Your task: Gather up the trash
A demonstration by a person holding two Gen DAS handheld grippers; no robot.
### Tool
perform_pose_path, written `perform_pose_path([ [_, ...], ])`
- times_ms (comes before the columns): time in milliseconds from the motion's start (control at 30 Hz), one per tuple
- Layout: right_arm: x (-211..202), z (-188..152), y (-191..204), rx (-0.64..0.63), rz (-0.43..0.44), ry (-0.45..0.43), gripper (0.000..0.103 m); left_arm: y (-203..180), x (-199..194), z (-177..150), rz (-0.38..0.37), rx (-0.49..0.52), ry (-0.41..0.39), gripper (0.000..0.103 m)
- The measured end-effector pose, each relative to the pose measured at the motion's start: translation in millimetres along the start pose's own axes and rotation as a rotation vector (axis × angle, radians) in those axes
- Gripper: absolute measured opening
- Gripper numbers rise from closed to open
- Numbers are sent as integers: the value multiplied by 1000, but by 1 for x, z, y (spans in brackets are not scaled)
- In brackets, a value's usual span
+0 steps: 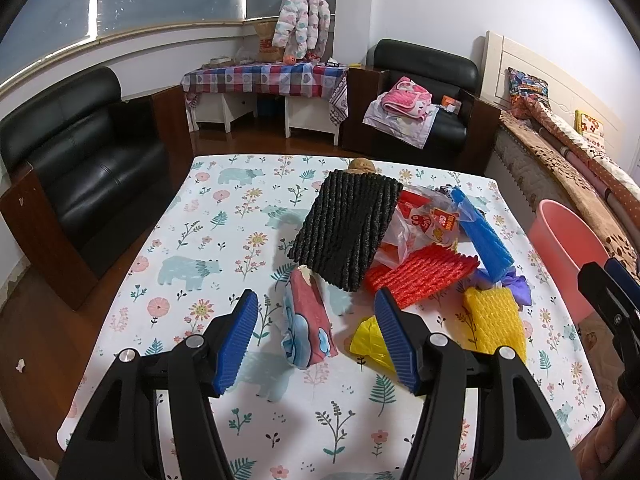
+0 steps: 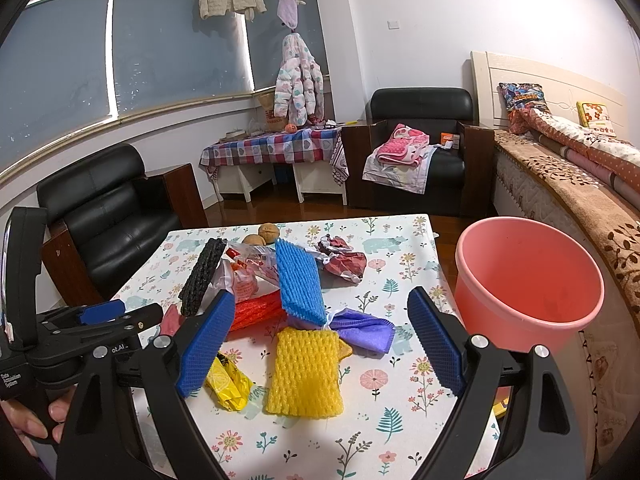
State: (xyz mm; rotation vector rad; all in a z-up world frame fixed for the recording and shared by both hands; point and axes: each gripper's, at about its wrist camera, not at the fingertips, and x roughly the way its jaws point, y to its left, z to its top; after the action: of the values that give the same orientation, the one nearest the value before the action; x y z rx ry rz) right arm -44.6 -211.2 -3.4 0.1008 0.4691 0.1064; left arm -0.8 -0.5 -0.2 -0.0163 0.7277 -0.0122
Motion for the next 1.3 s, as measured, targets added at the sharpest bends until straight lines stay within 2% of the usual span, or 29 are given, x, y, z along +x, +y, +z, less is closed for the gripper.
perform_pose_path([
  [300, 1, -1, -3, 2, 2, 9, 88, -6, 5, -7, -12, -10, 10, 61],
  [467, 8, -3, -2, 2, 5, 24, 86, 2, 1, -6, -88, -48, 12, 61],
  [633, 17, -5, -2, 1, 20, 48, 84, 2, -4, -6, -162, 21, -2, 61],
  [733, 23, -6, 0, -2, 30, 64, 80, 4, -4, -5, -222, 26, 20, 61],
  [900, 31, -7, 3, -18, 52, 86, 73, 2, 6, 6, -247, 41, 37, 60],
  [1033, 34, -5, 4, -27, 71, 91, 71, -3, 22, 15, -268, 50, 68, 51],
  [1267, 47, 1, 2, -21, 133, 123, 69, -6, 59, 25, -262, 98, 123, 39],
  [1300, 50, 2, 2, -21, 139, 130, 69, -6, 62, 25, -264, 103, 132, 32],
])
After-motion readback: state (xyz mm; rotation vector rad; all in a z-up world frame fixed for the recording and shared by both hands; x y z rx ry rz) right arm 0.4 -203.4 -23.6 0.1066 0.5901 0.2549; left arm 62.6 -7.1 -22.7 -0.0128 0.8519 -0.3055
